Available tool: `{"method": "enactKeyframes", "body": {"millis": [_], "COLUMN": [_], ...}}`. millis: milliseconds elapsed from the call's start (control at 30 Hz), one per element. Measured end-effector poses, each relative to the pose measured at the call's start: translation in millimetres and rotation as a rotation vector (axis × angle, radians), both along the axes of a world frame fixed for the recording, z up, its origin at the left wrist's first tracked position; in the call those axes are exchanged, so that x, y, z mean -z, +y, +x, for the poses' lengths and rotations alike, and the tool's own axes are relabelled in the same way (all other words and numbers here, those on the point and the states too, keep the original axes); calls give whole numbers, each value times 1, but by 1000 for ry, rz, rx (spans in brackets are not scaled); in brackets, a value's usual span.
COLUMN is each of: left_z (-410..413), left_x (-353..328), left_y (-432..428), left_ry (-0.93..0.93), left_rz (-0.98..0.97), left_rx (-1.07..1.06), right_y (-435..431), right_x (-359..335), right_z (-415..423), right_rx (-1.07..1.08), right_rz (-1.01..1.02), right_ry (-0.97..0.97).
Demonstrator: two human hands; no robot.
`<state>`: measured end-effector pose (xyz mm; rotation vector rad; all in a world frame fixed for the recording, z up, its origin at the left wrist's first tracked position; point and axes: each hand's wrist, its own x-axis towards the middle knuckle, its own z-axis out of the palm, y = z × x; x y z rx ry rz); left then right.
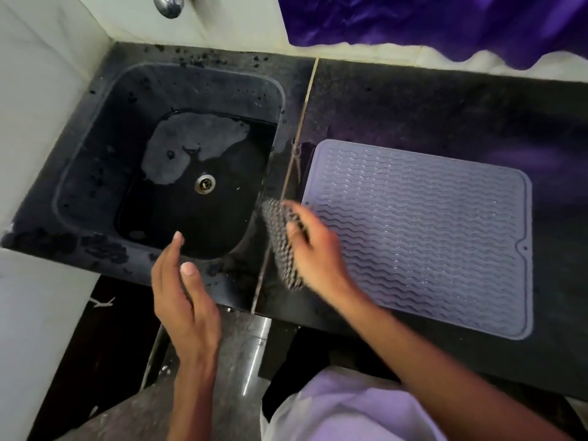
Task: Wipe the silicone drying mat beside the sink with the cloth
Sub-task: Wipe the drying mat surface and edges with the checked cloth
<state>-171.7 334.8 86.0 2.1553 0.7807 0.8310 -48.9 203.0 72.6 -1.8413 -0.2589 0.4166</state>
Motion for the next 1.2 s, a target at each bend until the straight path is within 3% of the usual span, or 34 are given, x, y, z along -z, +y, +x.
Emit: {"method": "enactKeyframes", "body": {"millis": [100, 233, 300, 467, 533, 667, 733, 833, 900, 1067, 1200], "left_z": [-2, -2, -1, 1, 4, 16, 24, 33, 37, 43, 48], "left_x": [-1, -5, -6, -9, -10, -7, -3, 0, 2, 9, 20], "left_y": [-19, -39, -45, -45, -43, -41, -41, -43, -43, -38, -30], "left_ry": [27, 49, 59, 76, 72, 86, 80, 72, 74, 85, 136], "left_rz": [-17, -46, -59, -25, -27, -40, -49, -89, -98, -115, -84], "left_rx": [8, 2, 3, -4, 0, 26, 47, 69, 89, 132, 234], "right_y": [-24, -20, -9, 6, 4, -14, -35, -81, -120, -200, -186], "right_x": [-10, 20, 38, 44, 40, 14, -1, -15, -18, 5, 36], "right_z": [56, 93, 78, -3, -21, -21, -19, -10, 0, 6, -13], "right_rx": [155, 261, 210, -11, -96, -214, -206, 6, 184, 463, 494], "right_rz": [88, 37, -38, -173, -175, -16, 82, 152, 50, -487, -587], "right_ry": [90, 171, 185, -12, 57, 365, 390, 373, 261, -36, -86]}}
